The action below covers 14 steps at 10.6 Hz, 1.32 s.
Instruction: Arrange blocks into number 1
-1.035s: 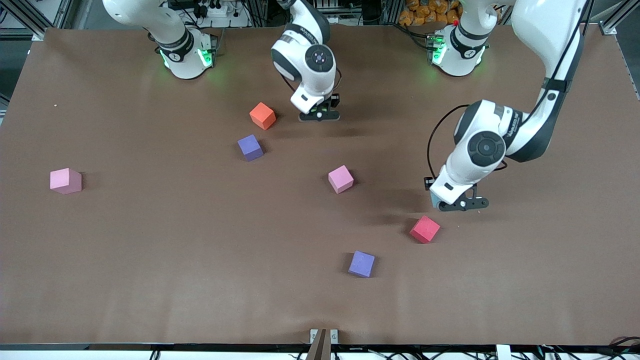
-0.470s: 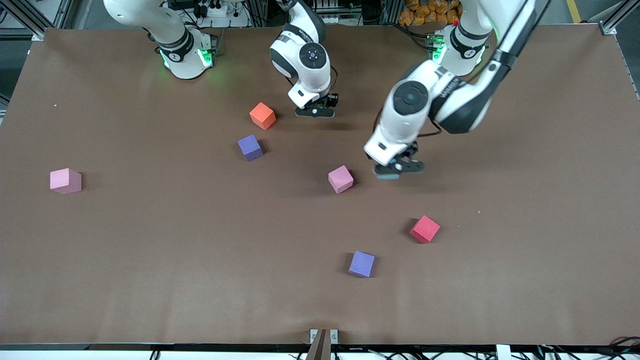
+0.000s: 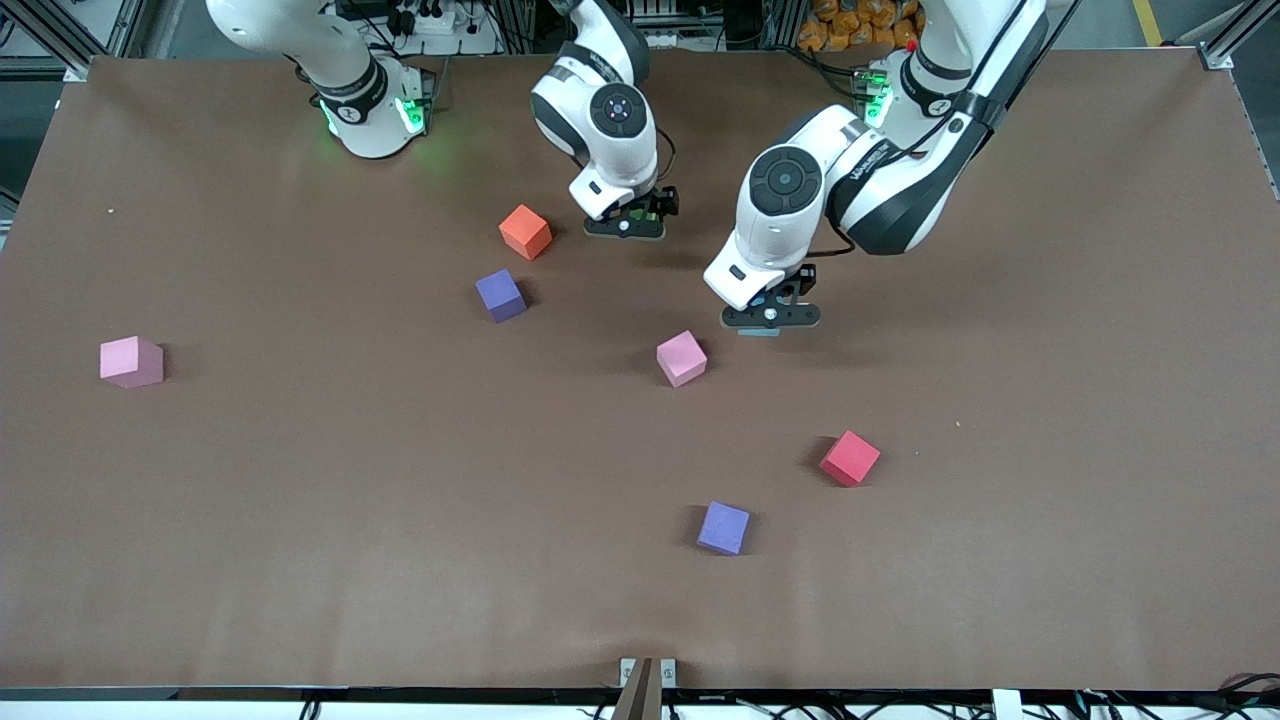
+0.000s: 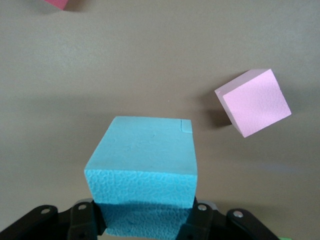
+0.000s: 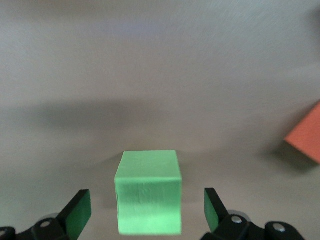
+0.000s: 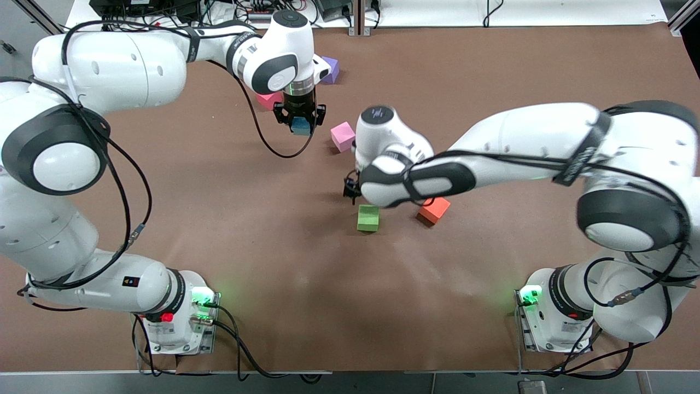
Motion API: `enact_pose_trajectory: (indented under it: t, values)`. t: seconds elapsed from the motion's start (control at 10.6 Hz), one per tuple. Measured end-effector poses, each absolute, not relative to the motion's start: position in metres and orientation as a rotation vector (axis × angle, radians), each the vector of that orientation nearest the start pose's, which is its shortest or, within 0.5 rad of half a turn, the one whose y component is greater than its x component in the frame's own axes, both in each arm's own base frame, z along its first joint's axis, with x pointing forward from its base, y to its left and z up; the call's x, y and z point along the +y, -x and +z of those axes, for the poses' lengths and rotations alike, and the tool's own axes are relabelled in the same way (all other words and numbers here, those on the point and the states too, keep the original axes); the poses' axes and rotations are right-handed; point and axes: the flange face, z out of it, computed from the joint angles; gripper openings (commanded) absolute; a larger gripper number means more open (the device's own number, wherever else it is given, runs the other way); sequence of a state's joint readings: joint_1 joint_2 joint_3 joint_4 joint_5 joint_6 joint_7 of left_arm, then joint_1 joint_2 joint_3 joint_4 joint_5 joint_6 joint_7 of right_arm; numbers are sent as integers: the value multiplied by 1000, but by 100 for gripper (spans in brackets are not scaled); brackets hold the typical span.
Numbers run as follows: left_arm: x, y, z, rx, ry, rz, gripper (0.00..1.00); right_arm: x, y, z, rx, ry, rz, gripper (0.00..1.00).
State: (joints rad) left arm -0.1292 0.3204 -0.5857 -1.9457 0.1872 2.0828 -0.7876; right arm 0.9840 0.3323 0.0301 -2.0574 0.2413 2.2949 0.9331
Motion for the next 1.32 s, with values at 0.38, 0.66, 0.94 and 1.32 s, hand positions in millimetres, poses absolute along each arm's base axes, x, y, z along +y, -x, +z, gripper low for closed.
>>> enact_pose_trajectory:
  t: [0.38, 0.66, 0.94, 1.32]
  values:
    - [-414, -441, 334, -90, 3101, 208, 0, 422, -383, 360, 168, 3156, 292, 100]
    - [-491, -397, 295, -159, 3091, 330, 0, 351, -451, 380, 240, 3161, 346, 100]
    - [-535, -381, 228, -152, 3058, 482, 0, 285, -493, 369, 119, 3153, 383, 100]
    - [-544, -372, 194, -70, 3036, 550, 0, 165, -547, 367, -15, 3101, 383, 100]
